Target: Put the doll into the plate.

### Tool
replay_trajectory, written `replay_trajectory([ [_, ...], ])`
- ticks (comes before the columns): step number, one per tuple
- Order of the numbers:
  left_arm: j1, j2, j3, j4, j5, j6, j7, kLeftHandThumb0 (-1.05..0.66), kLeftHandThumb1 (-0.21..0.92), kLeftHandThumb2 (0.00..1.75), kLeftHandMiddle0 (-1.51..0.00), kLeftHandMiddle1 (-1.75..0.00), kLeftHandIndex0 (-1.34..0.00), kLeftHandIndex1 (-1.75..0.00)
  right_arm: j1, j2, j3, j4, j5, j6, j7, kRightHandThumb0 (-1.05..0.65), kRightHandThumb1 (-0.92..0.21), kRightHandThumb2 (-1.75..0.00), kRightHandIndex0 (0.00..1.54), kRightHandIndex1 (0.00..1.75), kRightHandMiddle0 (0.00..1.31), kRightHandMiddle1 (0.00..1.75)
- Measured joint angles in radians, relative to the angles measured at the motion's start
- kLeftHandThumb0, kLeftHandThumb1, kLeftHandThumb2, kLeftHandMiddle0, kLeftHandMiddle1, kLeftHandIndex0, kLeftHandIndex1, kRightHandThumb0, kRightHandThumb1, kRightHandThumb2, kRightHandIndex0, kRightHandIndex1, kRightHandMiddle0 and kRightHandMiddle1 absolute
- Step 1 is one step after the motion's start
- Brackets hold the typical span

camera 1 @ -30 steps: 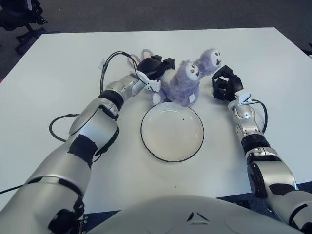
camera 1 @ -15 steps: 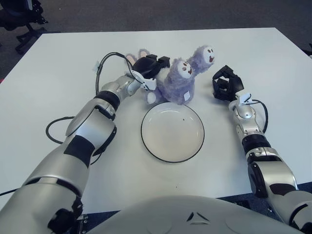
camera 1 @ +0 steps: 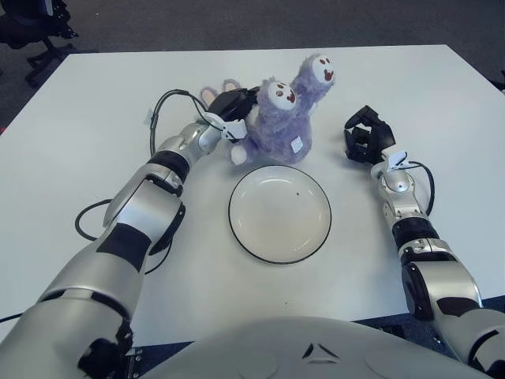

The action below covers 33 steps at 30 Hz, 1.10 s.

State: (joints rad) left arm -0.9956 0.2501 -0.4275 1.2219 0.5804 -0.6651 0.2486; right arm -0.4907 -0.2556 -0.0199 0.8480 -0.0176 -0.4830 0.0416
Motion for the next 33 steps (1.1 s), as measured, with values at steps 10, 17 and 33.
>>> replay_trajectory([
  [10,0.018,-0.021,0.028,-0.042,-0.010,0.067,0.010,0.10,0.28,1.23,-0.90,-1.75,-0.72,-1.75,0.000,0.000,-0.001,0.000,0.000,0.000,0.002,-0.40,-0.57,-0.97,0.92,1.75,0.42,1.75],
  [17,0.027,-0.028,0.052,-0.052,-0.032,0.074,0.004,0.09,0.29,1.20,-0.90,-1.75,-0.71,-1.75,0.000,0.000,-0.001,0.000,0.000,0.000,0.002,-0.40,-0.57,-0.97,0.91,1.75,0.42,1.75],
  [33,0.098,-0.016,0.112,-0.206,-0.120,-0.030,-0.066,0.08,0.32,1.15,-0.89,-1.75,-0.70,-1.75,0.000,0.000,0.000,-0.004,0.000,0.004,0.001,-0.40,-0.58,-0.97,0.90,1.75,0.42,1.75],
])
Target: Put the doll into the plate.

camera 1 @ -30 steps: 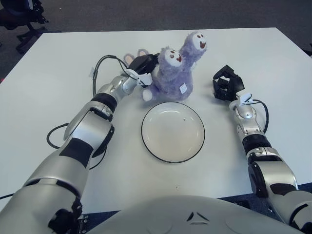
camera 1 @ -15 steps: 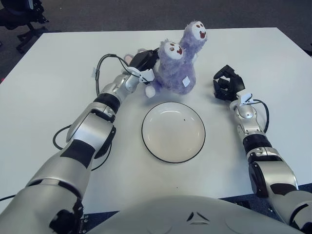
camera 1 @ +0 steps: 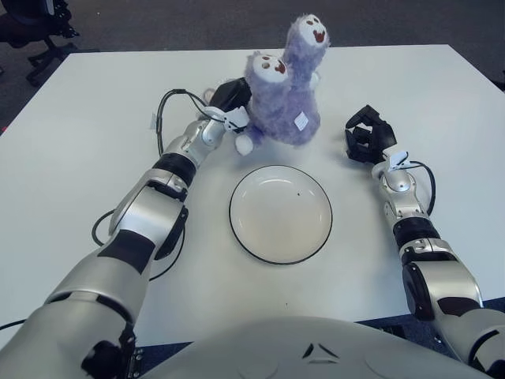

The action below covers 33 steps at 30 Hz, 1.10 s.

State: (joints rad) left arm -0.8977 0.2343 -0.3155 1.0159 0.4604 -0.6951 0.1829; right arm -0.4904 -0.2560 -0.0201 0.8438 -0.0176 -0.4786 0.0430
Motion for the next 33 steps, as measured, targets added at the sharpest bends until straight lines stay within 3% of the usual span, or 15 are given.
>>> replay_trajectory([
  [6,0.057,0.002,0.006,-0.108,-0.016,-0.042,-0.022,0.09,0.32,1.14,-0.89,-1.75,-0.70,-1.75,0.000,-0.001,0.000,-0.001,0.000,0.000,0.000,-0.40,-0.58,-0.96,0.90,1.75,0.42,1.75],
  [14,0.103,-0.003,0.009,-0.193,-0.050,-0.170,-0.063,0.12,0.32,1.13,-0.89,-1.75,-0.69,-1.75,0.000,-0.003,0.000,-0.001,0.000,0.002,0.000,-0.40,-0.58,-0.96,0.89,1.75,0.41,1.75],
  [33,0.101,0.025,0.023,-0.133,0.016,-0.475,-0.022,0.09,0.39,1.00,-0.89,-1.75,-0.67,-1.75,0.002,-0.004,0.001,-0.007,0.000,0.009,0.000,-0.40,-0.59,-0.95,0.89,1.75,0.41,1.75],
])
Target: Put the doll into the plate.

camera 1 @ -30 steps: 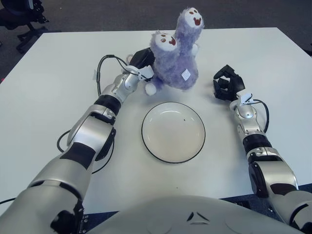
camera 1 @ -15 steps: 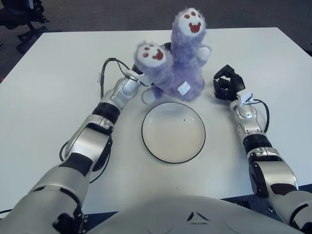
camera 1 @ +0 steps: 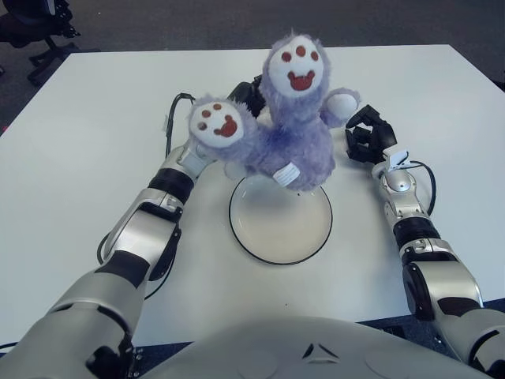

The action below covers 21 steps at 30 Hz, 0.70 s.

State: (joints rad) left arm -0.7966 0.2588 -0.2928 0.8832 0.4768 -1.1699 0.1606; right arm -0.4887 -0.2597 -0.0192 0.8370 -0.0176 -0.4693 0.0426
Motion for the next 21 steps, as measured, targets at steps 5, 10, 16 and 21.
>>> replay_trajectory([
  [5,-0.002,0.001,0.002,0.045,0.012,-0.088,0.013,0.08,0.39,0.98,-0.90,-1.75,-0.67,-1.75,0.003,-0.001,0.000,-0.007,0.000,0.006,0.000,-0.40,-0.59,-0.95,0.89,1.75,0.41,1.75],
  [10,-0.002,0.002,0.010,0.063,0.037,-0.126,0.024,0.07,0.41,0.95,-0.90,-1.75,-0.67,-1.75,0.004,-0.003,0.000,-0.009,0.000,0.007,0.000,-0.40,-0.59,-0.95,0.89,1.75,0.41,1.75],
  [16,0.007,0.004,0.010,0.030,0.049,-0.161,0.022,0.06,0.42,0.93,-0.91,-1.75,-0.68,-1.75,0.004,-0.005,0.000,-0.009,0.000,0.008,0.000,-0.40,-0.59,-0.95,0.89,1.75,0.41,1.75],
  [21,0.019,0.003,0.007,-0.002,0.052,-0.179,0.006,0.07,0.43,0.93,-0.91,-1.75,-0.68,-1.75,0.004,-0.005,0.000,-0.009,0.000,0.008,0.000,-0.40,-0.59,-0.96,0.89,1.75,0.41,1.75],
])
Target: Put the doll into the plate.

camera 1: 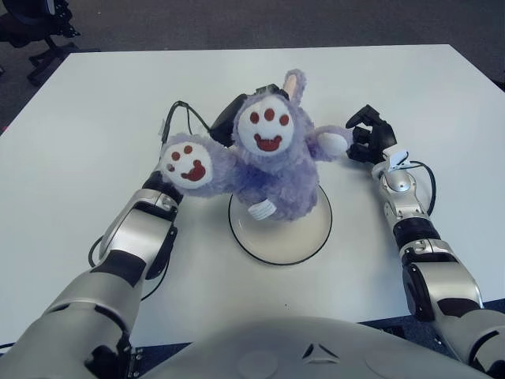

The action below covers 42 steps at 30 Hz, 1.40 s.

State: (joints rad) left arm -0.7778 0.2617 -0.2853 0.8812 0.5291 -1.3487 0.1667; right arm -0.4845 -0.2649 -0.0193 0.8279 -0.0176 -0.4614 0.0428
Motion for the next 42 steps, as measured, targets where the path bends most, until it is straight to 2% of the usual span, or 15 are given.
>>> replay_trajectory([
  [12,0.015,0.003,0.000,-0.018,0.012,0.002,-0.022,0.08,0.40,0.99,-0.94,-1.75,-0.73,-1.75,0.000,0.000,0.000,0.000,0.000,0.000,0.000,-0.40,-0.58,-0.96,0.89,1.75,0.41,1.75],
  [22,0.045,0.016,-0.022,-0.027,-0.043,0.002,-0.109,0.08,0.40,1.01,-0.94,-1.75,-0.77,-1.75,0.000,0.000,0.000,0.000,0.000,0.000,0.000,-0.40,-0.58,-0.96,0.89,1.75,0.41,1.75],
  [31,0.087,0.028,-0.022,-0.100,-0.021,0.004,-0.141,0.07,0.42,0.97,-0.91,-1.75,-0.76,-1.75,0.000,0.000,0.000,0.000,0.000,0.000,0.000,-0.40,-0.58,-0.96,0.88,1.75,0.42,1.75],
  [34,0.098,0.038,-0.025,-0.135,0.009,0.022,-0.158,0.07,0.42,0.96,-0.91,-1.75,-0.76,-1.75,0.000,0.000,0.000,0.000,0.000,0.000,0.000,-0.40,-0.58,-0.96,0.88,1.75,0.42,1.75],
  [38,0.114,0.060,-0.032,-0.208,0.047,0.086,-0.195,0.02,0.53,0.78,-0.90,-1.75,-0.73,-1.75,0.000,0.000,0.001,0.000,0.000,0.000,0.000,-0.40,-0.58,-0.96,0.88,1.75,0.42,1.75],
  [42,0.123,0.085,-0.038,-0.280,0.067,0.151,-0.238,0.00,0.58,0.69,-0.89,-1.75,-0.71,-1.75,0.000,0.000,0.002,0.000,0.000,0.000,0.000,-0.40,-0.58,-0.96,0.88,1.75,0.42,1.75],
])
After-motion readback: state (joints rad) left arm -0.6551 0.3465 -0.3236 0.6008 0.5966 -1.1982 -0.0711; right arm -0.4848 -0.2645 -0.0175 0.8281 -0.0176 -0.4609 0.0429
